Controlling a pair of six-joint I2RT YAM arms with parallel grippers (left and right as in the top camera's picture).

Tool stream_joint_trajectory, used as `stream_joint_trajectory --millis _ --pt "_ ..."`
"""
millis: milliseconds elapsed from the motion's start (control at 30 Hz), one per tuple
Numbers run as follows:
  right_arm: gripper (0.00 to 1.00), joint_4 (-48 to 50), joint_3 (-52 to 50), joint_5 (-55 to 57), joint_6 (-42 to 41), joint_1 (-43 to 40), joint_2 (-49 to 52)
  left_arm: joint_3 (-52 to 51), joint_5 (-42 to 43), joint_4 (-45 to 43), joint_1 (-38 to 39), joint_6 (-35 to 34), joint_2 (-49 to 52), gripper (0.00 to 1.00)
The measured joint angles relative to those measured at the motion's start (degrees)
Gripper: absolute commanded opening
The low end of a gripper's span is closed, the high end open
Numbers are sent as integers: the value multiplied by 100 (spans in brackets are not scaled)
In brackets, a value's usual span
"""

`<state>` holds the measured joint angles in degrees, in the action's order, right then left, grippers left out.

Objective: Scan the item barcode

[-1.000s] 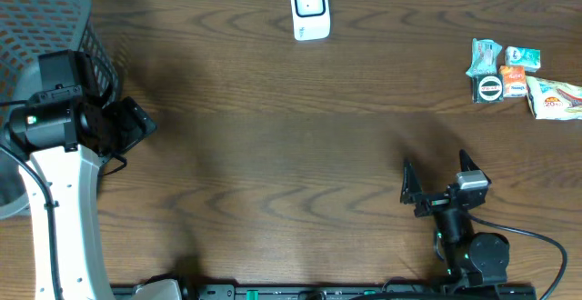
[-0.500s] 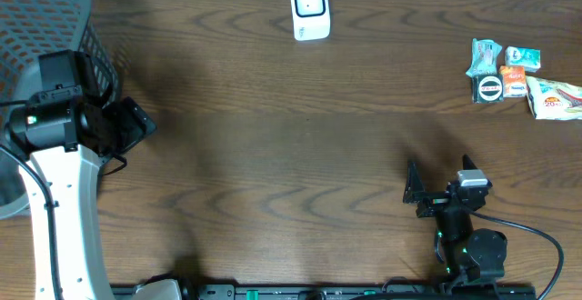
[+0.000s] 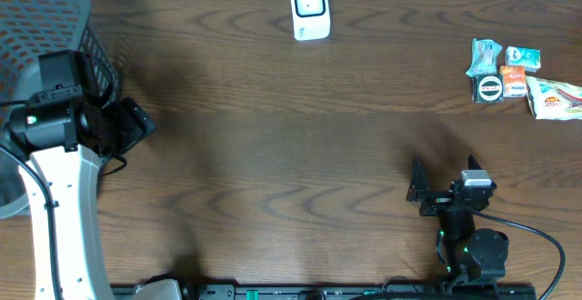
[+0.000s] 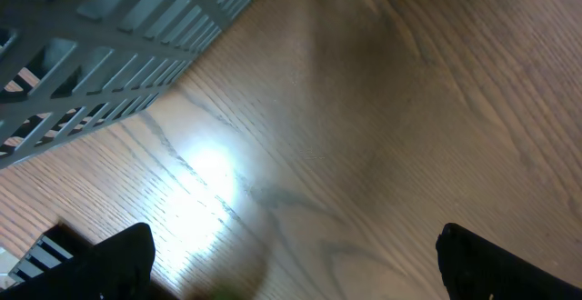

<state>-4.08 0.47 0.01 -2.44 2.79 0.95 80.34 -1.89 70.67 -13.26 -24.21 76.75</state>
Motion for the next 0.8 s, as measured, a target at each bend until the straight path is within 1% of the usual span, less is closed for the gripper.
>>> stream_joint_trajectory --millis 300,800 --pt "99 -7 0 26 186 0 0 0 0 0 0 0 0 98" --pt "99 -13 0 20 184 -160 0 0 0 0 0 0 0 98"
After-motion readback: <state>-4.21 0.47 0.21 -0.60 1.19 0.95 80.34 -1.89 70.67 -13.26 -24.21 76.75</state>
